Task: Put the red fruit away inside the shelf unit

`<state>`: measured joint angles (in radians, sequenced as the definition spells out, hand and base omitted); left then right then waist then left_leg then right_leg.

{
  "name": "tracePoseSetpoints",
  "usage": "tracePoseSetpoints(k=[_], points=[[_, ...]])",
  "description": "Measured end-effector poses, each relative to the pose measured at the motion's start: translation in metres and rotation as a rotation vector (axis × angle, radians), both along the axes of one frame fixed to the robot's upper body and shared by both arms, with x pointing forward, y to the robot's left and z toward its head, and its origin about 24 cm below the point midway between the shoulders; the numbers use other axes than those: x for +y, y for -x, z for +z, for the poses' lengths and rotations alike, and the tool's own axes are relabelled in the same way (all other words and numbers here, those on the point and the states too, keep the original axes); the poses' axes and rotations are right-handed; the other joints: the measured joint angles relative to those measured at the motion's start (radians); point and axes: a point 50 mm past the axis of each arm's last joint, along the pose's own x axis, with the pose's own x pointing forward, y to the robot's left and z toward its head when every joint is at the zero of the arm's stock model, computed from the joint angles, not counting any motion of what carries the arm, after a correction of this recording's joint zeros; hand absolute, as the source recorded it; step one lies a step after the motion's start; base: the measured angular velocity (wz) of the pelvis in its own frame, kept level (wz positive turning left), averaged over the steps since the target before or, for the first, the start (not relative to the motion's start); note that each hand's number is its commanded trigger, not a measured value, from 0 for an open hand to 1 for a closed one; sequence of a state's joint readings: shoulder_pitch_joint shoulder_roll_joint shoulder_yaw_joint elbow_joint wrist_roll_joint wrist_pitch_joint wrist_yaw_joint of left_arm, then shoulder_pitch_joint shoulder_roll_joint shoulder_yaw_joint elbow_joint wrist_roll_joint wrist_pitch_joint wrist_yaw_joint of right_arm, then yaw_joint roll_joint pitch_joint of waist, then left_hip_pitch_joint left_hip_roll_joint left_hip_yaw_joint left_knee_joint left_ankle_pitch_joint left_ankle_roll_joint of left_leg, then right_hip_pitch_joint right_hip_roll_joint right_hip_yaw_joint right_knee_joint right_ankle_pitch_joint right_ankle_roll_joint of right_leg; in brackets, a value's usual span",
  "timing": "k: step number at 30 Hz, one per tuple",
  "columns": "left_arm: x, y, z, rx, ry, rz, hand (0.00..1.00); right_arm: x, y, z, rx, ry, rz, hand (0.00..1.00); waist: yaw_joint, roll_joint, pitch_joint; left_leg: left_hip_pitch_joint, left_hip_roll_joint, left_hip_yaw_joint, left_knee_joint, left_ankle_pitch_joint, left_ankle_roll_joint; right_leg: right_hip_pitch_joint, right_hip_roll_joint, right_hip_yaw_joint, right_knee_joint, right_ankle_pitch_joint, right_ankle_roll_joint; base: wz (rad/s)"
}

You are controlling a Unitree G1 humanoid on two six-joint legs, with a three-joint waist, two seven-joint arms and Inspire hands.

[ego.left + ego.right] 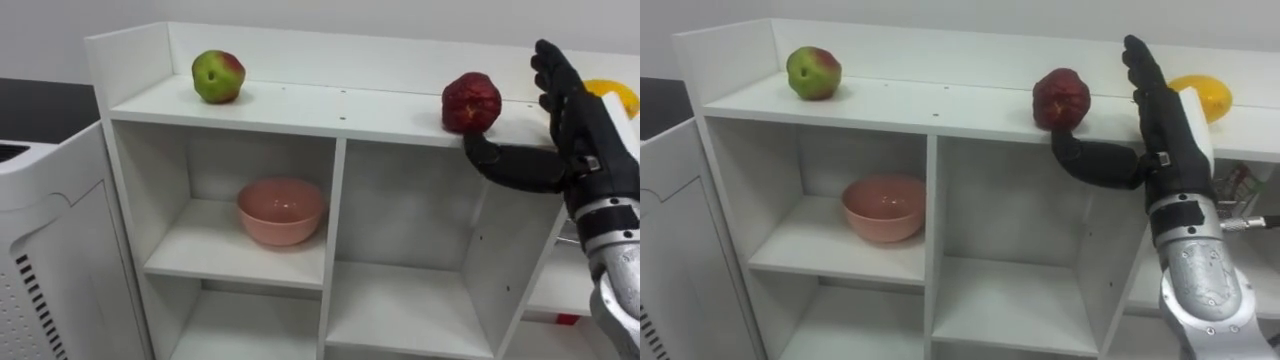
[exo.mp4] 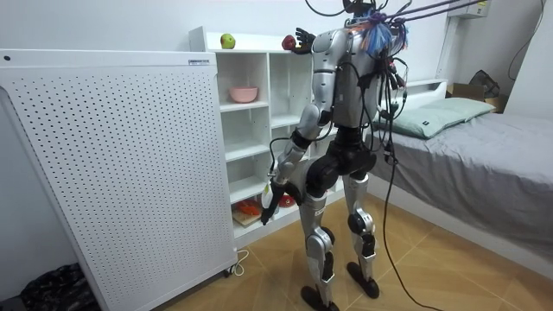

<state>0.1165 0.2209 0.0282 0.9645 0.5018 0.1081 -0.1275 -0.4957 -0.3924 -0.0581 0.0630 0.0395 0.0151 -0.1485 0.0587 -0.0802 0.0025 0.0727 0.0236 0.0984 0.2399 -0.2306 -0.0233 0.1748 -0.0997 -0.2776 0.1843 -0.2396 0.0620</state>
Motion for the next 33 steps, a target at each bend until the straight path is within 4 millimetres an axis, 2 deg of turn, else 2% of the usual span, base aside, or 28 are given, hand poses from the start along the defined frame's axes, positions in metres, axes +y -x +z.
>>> tracePoseSetpoints(k=[7, 25, 26, 27, 29, 33], points=[[0.0, -0.001, 0.0, -0.003, 0.0, 0.0, 0.0, 0.005, -0.003, 0.015, -0.044, 0.002, 0.017, 0.0, 0.0, 0.01, -0.0008, 0.001, 0.0, 0.0, -0.003, 0.0, 0.0, 0.0, 0.0, 0.0, 0.0, 0.0, 0.0, 0.0], [0.0, -0.003, 0.001, -0.007, 0.0, -0.003, 0.0, 0.008, -0.006, 0.02, -0.049, -0.024, 0.045, 0.0, 0.004, 0.01, -0.0008, 0.003, -0.001, -0.007, -0.006, 0.0, 0.0, 0.0, 0.001, 0.002, 0.0, 0.0, 0.0, 0.0], [0.0, -0.003, 0.001, -0.007, 0.0, -0.003, 0.0, 0.008, -0.006, 0.02, -0.048, -0.024, 0.045, 0.41, 0.004, 0.01, -0.0008, 0.003, -0.001, -0.007, -0.007, 0.0, 0.0, 0.0, 0.001, 0.002, 0.0, 0.0, 0.0, 0.0], [0.0, -0.003, 0.001, -0.008, 0.0, -0.003, 0.0, 0.008, -0.006, 0.02, -0.048, -0.024, 0.045, 0.63, 0.004, 0.01, -0.0007, 0.003, -0.001, -0.008, -0.007, 0.0, 0.0, 0.0, 0.001, 0.002, 0.0, 0.0, 0.0, 0.0], [0.0, -0.003, 0.001, -0.008, 0.0, -0.003, 0.0, 0.008, -0.006, 0.02, -0.048, -0.025, 0.045, 0.99, 0.004, 0.01, -0.0004, 0.004, -0.001, -0.008, -0.007, 0.0, 0.0, 0.0, 0.001, 0.002, 0.0, 0.0, 0.0, 0.0], [0.0, -0.003, 0.001, -0.007, 0.0, -0.005, 0.0, 0.009, -0.008, 0.015, -0.023, -0.016, 0.055, 1.0, 0.004, 0.01, 0.0001, 0.006, -0.001, -0.009, -0.009, 0.0, 0.0, 0.001, 0.001, 0.002, 0.0, 0.0, 0.0, 0.0]])
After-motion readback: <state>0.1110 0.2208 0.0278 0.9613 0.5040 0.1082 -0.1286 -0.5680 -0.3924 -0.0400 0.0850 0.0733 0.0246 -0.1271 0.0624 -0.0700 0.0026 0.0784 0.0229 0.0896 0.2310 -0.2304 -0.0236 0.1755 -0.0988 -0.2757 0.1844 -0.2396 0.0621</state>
